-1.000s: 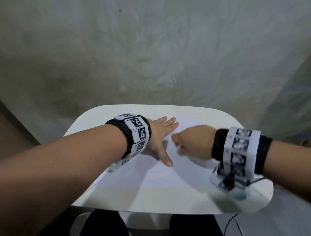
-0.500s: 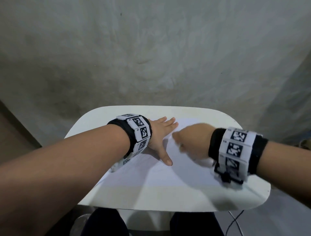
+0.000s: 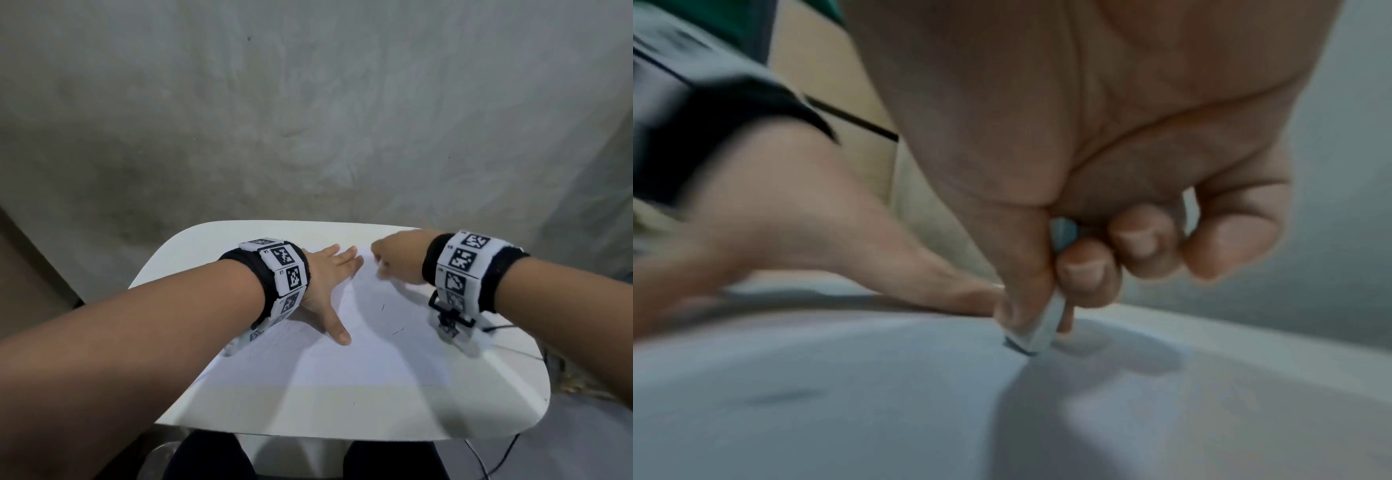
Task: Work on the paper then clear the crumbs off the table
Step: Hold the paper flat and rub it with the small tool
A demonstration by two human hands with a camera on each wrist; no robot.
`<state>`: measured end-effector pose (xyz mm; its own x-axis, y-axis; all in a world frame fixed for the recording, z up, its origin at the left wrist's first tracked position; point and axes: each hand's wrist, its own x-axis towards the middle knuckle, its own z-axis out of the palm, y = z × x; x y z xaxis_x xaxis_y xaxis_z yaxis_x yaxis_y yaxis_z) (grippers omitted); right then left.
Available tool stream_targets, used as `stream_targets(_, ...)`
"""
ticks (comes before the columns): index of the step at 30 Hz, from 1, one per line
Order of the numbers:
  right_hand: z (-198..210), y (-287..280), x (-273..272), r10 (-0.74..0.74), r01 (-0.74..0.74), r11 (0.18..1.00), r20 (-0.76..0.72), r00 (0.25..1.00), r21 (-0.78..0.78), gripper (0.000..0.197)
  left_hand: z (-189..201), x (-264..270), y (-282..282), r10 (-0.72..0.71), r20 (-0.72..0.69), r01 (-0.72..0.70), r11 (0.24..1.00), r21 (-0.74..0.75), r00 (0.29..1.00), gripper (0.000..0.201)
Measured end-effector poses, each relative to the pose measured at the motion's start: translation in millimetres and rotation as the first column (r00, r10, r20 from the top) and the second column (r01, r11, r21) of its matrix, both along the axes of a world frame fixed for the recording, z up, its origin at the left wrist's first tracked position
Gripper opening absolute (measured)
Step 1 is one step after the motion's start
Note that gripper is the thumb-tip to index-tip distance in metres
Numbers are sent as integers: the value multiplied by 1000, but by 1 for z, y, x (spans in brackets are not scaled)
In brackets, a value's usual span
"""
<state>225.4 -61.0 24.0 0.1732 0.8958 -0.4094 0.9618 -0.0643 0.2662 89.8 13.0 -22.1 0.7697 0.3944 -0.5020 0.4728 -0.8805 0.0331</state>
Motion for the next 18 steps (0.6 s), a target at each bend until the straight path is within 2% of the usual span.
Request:
stream_targets(3,-1,8,0,16,-17,1000,65,998,1,25,1,-1,1,8,5,-8,1000,-11,1000,139)
stream_targets(5,-10,0,-17,93,-93,996,-20,995,-15,25,3,-1,0,16,28,-15,999,-38,999,139)
stream_targets(8,-9,-10,-22,97,-104,993,-115,989,-57,24,3,-1,-1,14,27,-13,999,-48,1000,138)
stream_targets(11,1,9,4,-13,13,1000,-17,1000,23,25,0,0,1,0,-10,0,1000,-10,1000,139)
stream_targets(14,-5,14,-8,4,-2,1000,46,999,-27,27,1,1,2,-1,3,1,1000,-19,1000,139)
stream_targets(16,-14,6,-25,69,-69,994,-2,998,-81,32,0,1,2,2,26,0,999,-52,1000,137)
stream_targets(18,-15,3,-20,87,-89,995,-60,994,-38,29,-1,1,2,6,24,-5,999,-51,1000,138)
